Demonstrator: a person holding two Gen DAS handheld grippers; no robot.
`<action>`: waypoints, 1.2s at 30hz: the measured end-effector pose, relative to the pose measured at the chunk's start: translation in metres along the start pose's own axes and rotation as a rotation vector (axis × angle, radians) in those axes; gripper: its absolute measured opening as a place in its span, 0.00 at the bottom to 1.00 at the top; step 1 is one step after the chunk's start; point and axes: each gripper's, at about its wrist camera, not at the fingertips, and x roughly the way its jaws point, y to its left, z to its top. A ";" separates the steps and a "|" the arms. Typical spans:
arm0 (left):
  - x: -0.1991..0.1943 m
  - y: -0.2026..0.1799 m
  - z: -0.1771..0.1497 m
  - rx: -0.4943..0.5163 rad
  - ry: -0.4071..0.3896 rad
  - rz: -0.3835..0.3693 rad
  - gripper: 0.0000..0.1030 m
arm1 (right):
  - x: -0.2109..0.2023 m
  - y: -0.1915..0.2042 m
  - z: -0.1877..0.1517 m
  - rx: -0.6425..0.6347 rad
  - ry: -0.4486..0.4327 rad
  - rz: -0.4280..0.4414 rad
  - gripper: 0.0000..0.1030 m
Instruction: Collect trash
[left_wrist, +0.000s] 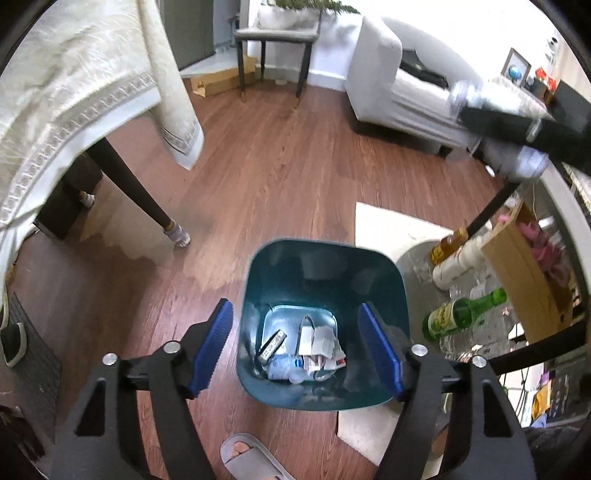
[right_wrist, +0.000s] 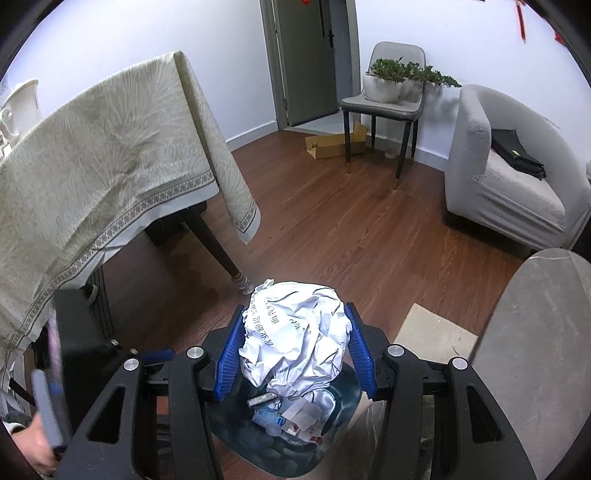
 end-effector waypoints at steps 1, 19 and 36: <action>-0.004 0.002 0.001 -0.005 -0.009 0.001 0.67 | 0.004 0.002 -0.002 -0.004 0.008 0.001 0.51; -0.102 0.003 0.031 -0.008 -0.224 0.001 0.49 | 0.083 0.033 -0.062 -0.014 0.204 0.003 0.51; -0.134 -0.012 0.042 0.013 -0.288 -0.038 0.49 | 0.096 0.027 -0.086 -0.004 0.261 0.016 0.65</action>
